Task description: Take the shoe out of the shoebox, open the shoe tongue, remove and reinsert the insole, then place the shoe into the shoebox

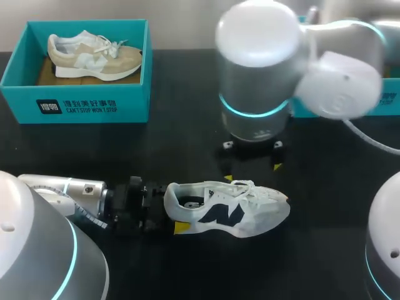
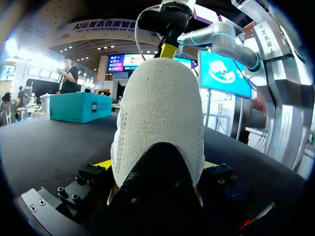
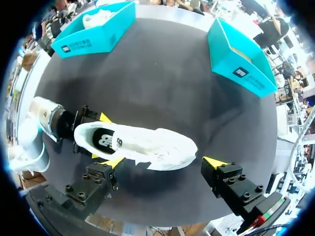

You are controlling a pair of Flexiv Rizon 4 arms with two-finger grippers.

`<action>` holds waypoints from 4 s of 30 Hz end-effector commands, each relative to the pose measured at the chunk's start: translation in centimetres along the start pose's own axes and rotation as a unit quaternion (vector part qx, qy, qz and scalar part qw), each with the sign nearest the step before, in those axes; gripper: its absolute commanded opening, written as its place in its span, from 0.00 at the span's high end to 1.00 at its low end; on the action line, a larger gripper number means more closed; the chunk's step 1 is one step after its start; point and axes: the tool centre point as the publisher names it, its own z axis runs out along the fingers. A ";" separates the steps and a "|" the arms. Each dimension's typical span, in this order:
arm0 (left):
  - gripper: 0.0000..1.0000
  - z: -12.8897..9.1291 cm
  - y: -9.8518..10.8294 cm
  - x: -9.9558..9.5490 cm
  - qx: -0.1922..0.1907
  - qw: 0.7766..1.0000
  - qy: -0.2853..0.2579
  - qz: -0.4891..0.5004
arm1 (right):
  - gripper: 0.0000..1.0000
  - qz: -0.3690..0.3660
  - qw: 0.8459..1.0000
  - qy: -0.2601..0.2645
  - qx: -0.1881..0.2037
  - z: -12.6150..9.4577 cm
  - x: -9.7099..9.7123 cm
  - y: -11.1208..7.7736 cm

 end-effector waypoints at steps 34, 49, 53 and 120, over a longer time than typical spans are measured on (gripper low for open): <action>1.00 -0.1 0.3 0.0 0.000 1.000 0.000 0.000 | 0.00 0.083 0.984 -0.153 0.045 4.7 9.8 -1.0; 1.00 -0.1 0.3 0.0 0.000 1.000 0.000 0.000 | 0.00 0.108 0.980 -0.163 0.033 7.0 8.6 -0.8; 1.00 -0.1 0.3 0.0 0.000 1.000 0.000 0.000 | 0.00 0.121 0.979 -0.162 0.028 7.6 8.2 -0.7; 1.00 -0.1 0.3 0.0 0.000 1.000 0.000 0.000 | 0.00 0.249 0.963 -0.092 0.046 7.2 1.9 -1.5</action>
